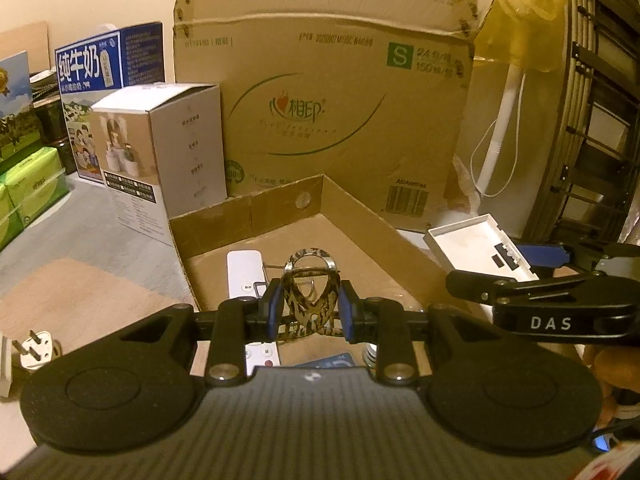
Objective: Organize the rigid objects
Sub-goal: 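Lower the clip into the box and open the left gripper while the right gripper holds the plate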
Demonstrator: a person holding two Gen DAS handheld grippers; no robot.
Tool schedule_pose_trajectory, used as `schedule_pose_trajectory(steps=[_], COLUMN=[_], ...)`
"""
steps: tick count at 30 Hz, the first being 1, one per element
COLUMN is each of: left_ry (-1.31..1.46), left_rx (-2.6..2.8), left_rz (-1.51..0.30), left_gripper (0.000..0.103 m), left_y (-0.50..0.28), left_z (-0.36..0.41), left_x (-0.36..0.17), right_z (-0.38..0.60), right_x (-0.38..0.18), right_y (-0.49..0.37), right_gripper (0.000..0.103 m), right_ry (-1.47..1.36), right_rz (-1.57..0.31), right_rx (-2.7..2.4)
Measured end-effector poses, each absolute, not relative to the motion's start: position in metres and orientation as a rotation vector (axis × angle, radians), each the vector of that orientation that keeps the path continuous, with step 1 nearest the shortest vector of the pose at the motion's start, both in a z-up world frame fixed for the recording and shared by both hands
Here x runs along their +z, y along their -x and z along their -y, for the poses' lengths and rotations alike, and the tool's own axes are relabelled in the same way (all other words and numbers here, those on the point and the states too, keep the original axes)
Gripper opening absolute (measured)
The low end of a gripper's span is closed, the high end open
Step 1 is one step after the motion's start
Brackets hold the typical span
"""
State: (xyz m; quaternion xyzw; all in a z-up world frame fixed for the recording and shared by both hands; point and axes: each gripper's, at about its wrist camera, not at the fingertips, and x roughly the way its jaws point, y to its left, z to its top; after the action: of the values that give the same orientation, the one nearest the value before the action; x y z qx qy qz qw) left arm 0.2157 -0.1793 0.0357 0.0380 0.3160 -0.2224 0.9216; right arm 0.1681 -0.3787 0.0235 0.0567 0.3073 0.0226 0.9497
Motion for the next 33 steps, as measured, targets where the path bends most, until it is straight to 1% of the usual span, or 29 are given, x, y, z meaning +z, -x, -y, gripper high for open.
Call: schedule_pose_trajectory(steps=[6, 8, 9, 10, 21, 33], left_ry=[-0.082, -0.08, -0.072, -0.064, -0.012, 0.024], left_rx=[-0.456, -0.453, -0.444, -0.431, -0.334, -0.285], left_rz=[-0.66, -0.659, -0.652, -0.644, -0.644, -0.668], left_gripper=[0.026, 0.027, 0.035, 0.04, 0.04, 0.04], left_y=[-0.231, -0.235, -0.235, -0.235, -0.203, -0.173], left_z=[0.186, 0.187, 0.186, 0.184, 0.14, 0.11], left_x=[0.023, 0.02, 0.02, 0.02, 0.034, 0.03], right_z=[0.382, 0.383, 0.383, 0.383, 0.375, 0.363], right_x=[0.016, 0.014, 0.014, 0.013, 0.016, 0.012], right_y=[-0.18, -0.183, -0.184, -0.184, -0.173, -0.156], right_gripper=[0.087, 0.087, 0.087, 0.087, 0.087, 0.087], right_ry=[-0.121, -0.123, -0.124, -0.125, -0.139, -0.18], right_rz=[-0.633, -0.637, -0.637, -0.637, -0.634, -0.661], right_rx=[0.044, 0.043, 0.042, 0.042, 0.073, 0.134])
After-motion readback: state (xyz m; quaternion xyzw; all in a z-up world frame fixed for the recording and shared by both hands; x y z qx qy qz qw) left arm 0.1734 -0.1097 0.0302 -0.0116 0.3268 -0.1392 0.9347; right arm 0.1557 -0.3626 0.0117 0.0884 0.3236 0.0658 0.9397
